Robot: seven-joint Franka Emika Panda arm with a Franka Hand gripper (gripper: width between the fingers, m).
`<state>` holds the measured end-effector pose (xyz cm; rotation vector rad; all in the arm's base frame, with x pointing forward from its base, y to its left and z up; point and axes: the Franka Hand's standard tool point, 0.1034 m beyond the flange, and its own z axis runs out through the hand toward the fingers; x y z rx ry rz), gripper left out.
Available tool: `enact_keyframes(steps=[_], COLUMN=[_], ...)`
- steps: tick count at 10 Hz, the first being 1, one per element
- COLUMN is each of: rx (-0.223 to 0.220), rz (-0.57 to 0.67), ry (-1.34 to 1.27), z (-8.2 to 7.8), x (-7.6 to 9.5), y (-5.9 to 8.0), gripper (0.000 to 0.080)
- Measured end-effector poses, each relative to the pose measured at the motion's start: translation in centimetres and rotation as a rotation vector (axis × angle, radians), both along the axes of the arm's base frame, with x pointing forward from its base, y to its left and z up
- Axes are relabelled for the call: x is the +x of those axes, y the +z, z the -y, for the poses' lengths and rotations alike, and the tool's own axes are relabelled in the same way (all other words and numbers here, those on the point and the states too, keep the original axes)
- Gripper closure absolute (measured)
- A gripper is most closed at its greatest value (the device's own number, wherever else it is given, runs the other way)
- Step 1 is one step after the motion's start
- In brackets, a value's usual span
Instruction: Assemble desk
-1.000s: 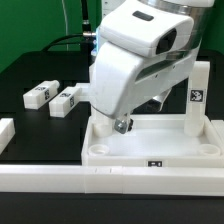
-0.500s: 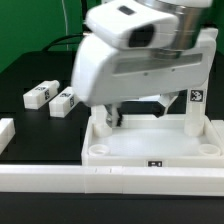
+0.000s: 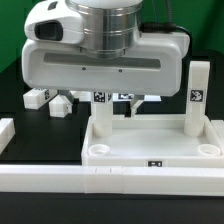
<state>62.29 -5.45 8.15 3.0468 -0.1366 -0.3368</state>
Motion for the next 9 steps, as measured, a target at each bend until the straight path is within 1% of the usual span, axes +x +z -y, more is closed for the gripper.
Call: enact_keyframes(steps=[1,2,3,4,5,6,7,9], rx=[-0.005,0.005,0.051,0.081,0.102,0.098,0.099,0.1], rz=[0.001,0.0,0.0,-0.009,-0.009,0.0,-0.007,-0.007], ry=[-0.02,-0.029,-0.104,-0.194,-0.241,-0.253,-0.256,-0.254], z=[0.0,0.2,1.8,4.4,6.1,7.3,7.4,7.3], x=[0.0,-0.1,-0.5,-1.4,-2.1,-2.7,-3.1,-3.0], y=[0.0,0.0,0.0,-0.2,-0.5,-1.0,-1.2,-1.2], gripper=[0.015,0.015,0.015,0.015,0.015,0.015,0.015,0.015])
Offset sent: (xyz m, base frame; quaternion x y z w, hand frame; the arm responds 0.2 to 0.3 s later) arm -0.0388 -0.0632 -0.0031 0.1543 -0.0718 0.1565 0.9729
